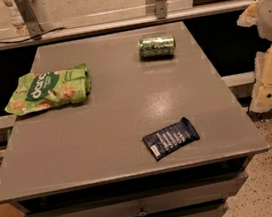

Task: Place green can upright

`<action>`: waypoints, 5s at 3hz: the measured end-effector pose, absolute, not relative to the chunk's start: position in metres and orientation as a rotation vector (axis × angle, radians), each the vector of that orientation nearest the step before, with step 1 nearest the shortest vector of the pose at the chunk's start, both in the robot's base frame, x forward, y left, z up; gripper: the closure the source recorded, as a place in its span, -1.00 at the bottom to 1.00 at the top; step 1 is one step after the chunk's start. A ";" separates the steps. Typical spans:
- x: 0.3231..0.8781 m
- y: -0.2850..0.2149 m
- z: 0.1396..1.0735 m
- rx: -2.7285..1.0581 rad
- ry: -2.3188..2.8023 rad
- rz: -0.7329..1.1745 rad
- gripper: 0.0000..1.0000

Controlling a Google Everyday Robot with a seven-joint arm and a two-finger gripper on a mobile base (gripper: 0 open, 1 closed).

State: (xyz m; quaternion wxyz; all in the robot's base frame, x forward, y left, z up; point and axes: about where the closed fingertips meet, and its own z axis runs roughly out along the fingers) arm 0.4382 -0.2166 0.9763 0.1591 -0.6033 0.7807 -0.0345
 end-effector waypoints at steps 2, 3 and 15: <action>0.459 -0.197 0.981 -1.736 2.154 -0.096 -1.00; 0.496 -0.170 0.983 -1.740 2.087 -0.070 -1.00; 0.765 -0.123 0.835 -1.760 2.235 0.061 0.26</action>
Offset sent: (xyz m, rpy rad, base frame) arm 0.0548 0.0484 0.0061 0.0681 -0.0989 0.1062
